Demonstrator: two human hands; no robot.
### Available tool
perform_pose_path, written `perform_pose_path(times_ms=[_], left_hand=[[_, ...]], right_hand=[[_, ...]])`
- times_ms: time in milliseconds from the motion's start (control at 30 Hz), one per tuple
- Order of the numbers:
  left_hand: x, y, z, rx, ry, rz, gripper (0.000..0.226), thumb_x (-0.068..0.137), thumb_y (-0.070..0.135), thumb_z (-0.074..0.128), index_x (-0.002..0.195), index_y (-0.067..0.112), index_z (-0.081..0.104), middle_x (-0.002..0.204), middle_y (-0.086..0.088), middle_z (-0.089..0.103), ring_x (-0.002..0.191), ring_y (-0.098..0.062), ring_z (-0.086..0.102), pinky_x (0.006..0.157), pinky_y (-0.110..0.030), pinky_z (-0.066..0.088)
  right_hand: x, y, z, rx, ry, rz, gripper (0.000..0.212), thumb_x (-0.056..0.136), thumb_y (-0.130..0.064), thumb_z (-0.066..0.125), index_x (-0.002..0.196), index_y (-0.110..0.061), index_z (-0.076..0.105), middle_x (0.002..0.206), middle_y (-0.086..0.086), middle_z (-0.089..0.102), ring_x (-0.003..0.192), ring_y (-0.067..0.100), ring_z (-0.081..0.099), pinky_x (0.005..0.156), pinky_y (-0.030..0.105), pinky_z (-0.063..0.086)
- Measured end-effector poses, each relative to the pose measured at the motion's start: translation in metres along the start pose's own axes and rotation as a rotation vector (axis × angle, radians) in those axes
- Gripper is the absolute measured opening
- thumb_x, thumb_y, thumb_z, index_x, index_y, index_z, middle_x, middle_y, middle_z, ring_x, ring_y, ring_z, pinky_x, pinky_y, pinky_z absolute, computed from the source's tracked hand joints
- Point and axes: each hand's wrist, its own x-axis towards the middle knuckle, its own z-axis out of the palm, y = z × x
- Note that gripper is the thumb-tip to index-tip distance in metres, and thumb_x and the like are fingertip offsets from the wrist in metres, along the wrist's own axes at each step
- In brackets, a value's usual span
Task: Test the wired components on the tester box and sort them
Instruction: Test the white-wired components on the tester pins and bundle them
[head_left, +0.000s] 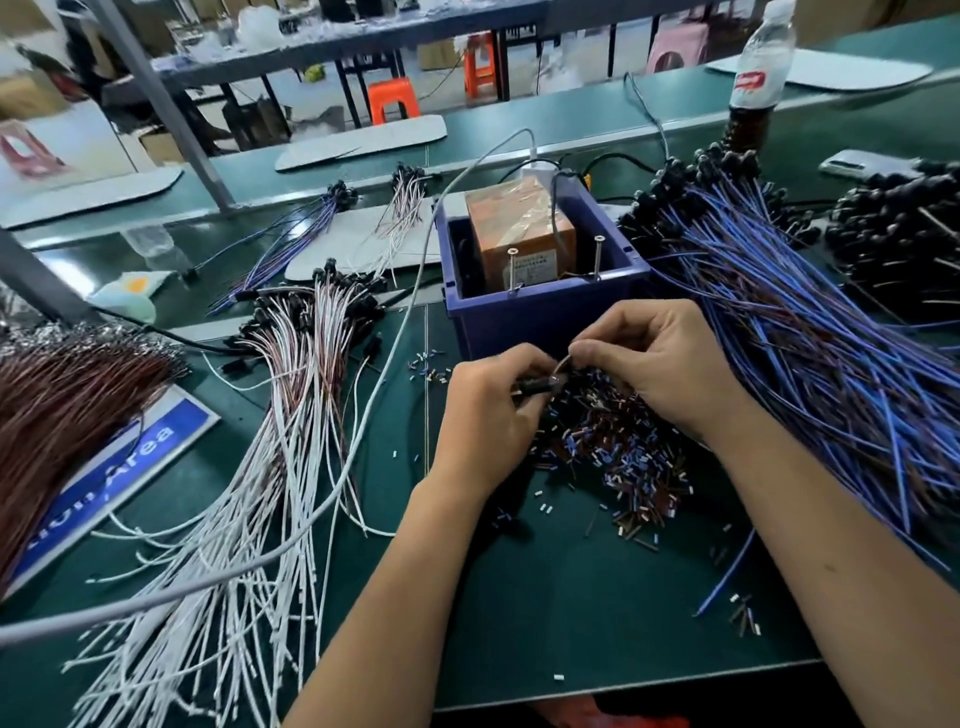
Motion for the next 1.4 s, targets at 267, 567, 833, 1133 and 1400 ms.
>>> perform_pose_path(times_ms=[267, 567, 833, 1133, 1400], left_hand=[[-0.003, 0.0, -0.008, -0.105, 0.027, -0.165, 0.014, 0.079, 0.004, 0.065, 0.079, 0.018, 0.067, 0.067, 0.012, 0.062, 0.064, -0.008, 0.058, 0.061, -0.025, 0.046], [0.0, -0.001, -0.006, -0.276, 0.13, -0.354, 0.017, 0.09, 0.02, 0.06, 0.075, 0.027, 0.06, 0.063, 0.015, 0.056, 0.061, -0.008, 0.049, 0.06, -0.028, 0.04], [0.001, 0.011, -0.01, -0.839, -0.051, -0.495, 0.026, 0.096, 0.021, 0.052, 0.074, 0.017, 0.063, 0.056, 0.005, 0.035, 0.046, -0.007, 0.021, 0.042, -0.017, 0.02], [-0.002, 0.013, -0.011, -0.937, -0.145, -0.489, 0.035, 0.103, 0.023, 0.047, 0.09, 0.004, 0.073, 0.059, 0.006, 0.039, 0.048, -0.006, 0.021, 0.043, -0.016, 0.022], [-0.004, 0.011, -0.011, -0.952, -0.072, -0.499, 0.043, 0.105, 0.027, 0.042, 0.108, 0.0, 0.076, 0.068, -0.007, 0.057, 0.048, -0.012, 0.02, 0.046, -0.025, 0.016]], right_hand=[[0.002, -0.005, -0.011, -0.006, 0.191, -0.115, 0.018, 0.077, -0.027, 0.087, 0.081, -0.013, 0.076, 0.074, -0.005, 0.074, 0.065, 0.012, 0.065, 0.064, 0.025, 0.054], [-0.014, -0.006, 0.026, -0.22, -0.045, -0.235, 0.051, 0.105, -0.039, 0.056, 0.064, -0.013, 0.072, 0.048, 0.0, 0.058, 0.04, 0.013, 0.051, 0.041, 0.027, 0.035], [-0.007, -0.009, 0.04, 0.526, 0.248, 0.344, 0.048, 0.104, -0.051, 0.048, 0.093, -0.01, 0.069, 0.055, 0.004, 0.053, 0.037, 0.011, 0.034, 0.037, 0.017, 0.021], [-0.001, -0.002, 0.029, 0.465, 0.583, 0.457, 0.041, 0.111, -0.038, 0.043, 0.093, -0.01, 0.065, 0.054, 0.008, 0.063, 0.036, 0.014, 0.041, 0.037, 0.02, 0.028], [-0.01, 0.0, 0.041, 0.114, 0.534, 0.31, 0.041, 0.106, -0.038, 0.057, 0.079, -0.011, 0.071, 0.066, 0.009, 0.074, 0.041, 0.014, 0.052, 0.036, 0.024, 0.038]])
